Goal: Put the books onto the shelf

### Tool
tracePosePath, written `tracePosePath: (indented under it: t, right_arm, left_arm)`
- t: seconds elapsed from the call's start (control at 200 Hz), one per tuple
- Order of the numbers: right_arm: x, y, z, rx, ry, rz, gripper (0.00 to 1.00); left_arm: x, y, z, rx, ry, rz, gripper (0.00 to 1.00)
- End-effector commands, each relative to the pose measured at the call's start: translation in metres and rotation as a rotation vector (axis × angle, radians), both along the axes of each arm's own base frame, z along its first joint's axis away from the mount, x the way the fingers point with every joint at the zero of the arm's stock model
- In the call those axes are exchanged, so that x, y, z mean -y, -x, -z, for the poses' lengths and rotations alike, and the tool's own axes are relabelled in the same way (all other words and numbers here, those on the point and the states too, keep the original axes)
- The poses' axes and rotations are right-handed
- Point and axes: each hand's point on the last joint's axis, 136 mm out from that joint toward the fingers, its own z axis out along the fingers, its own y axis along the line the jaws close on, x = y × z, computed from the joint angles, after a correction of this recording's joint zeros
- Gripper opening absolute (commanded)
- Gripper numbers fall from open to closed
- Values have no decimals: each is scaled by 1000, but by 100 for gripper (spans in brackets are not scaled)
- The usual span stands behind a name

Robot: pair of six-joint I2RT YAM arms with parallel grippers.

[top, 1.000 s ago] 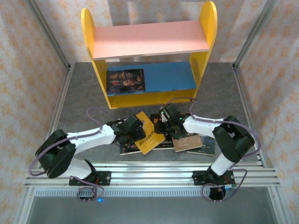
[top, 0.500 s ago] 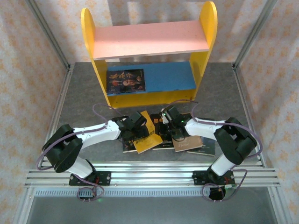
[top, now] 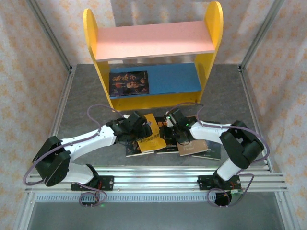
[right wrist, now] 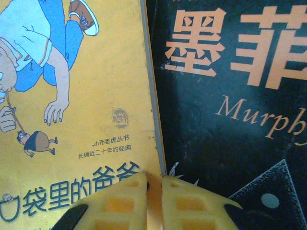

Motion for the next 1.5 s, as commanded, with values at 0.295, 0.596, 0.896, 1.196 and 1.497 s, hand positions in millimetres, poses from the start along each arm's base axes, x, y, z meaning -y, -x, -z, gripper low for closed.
tracePosePath:
  t: [0.295,0.596,0.896,1.196,1.497]
  right_arm:
    - [-5,28,22,-103,37,-82,18]
    - [-1,22,14,-68,61,-59,35]
    - [-1,17,-6,-35,60,-60,46]
    - [7,8,-40,41,88,-33,54]
    - [22,-1,-124,211,-21,101,71]
  left_arm:
    - [40,-26,-37,152,180,47,46]
    - [24,-21,-29,123,73,42,45]
    - [13,-19,-24,110,14,29,24]
    - [6,-17,-31,128,-11,36,3]
    - [-12,-4,-98,268,41,60,0]
